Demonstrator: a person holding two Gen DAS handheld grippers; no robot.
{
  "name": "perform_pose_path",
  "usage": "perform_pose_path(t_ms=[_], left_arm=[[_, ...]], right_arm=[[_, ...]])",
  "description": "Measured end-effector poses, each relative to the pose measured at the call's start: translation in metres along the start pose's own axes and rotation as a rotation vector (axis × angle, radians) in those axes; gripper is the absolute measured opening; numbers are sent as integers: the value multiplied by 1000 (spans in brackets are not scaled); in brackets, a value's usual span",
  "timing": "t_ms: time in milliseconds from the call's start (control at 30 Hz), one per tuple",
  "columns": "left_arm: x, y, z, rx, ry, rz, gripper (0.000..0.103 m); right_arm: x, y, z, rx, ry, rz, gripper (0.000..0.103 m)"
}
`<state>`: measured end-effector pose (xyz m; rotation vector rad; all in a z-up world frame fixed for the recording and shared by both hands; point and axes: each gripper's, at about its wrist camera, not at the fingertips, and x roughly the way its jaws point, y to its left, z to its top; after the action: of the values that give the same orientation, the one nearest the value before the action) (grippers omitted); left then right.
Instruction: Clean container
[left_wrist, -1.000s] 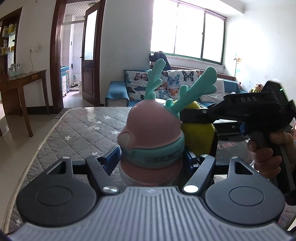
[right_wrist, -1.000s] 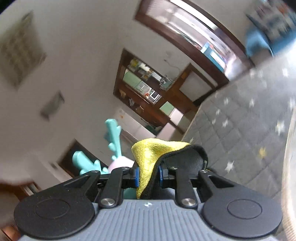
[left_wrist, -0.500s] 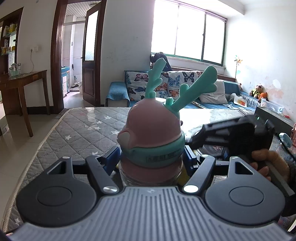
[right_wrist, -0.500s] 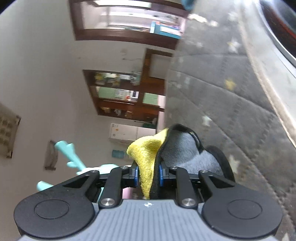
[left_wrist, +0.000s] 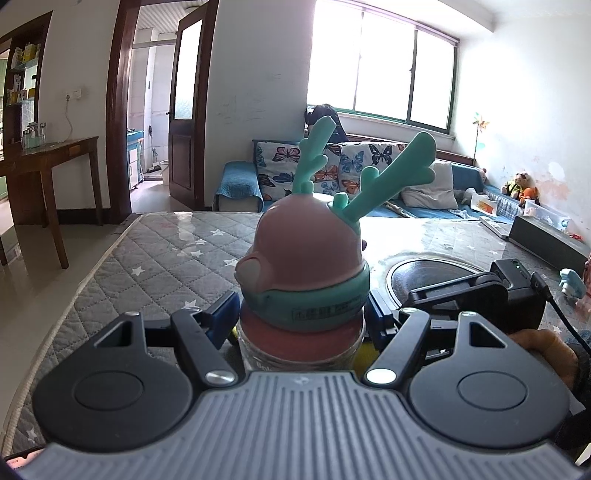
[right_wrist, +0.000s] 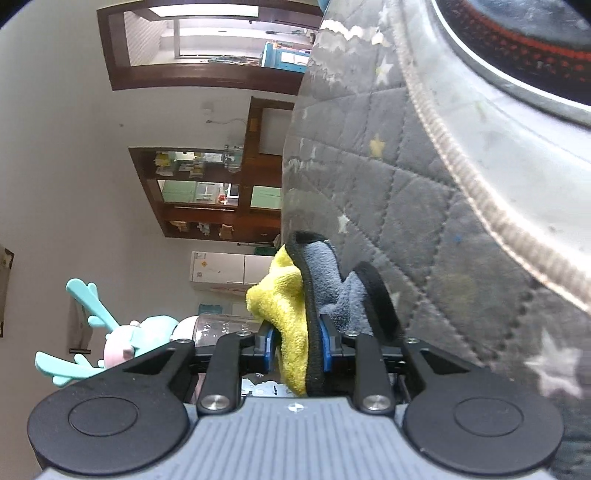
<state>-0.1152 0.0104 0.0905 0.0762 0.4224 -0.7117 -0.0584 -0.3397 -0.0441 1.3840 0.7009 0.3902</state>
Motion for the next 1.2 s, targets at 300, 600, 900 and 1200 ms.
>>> perform_pose_path(t_ms=[300, 600, 900, 1200], left_arm=[[0, -1, 1, -5, -1, 4, 72], [1, -1, -6, -6, 0, 5, 72], [2, -1, -8, -12, -1, 8, 72], [2, 0, -7, -21, -1, 4, 72]], right_arm=[[-25, 49, -6, -321, -82, -134, 40], [-28, 118, -59, -883, -159, -337, 41], [-10, 134, -83, -980, -167, -387, 18], [-43, 144, -51, -585, -144, -41, 13]])
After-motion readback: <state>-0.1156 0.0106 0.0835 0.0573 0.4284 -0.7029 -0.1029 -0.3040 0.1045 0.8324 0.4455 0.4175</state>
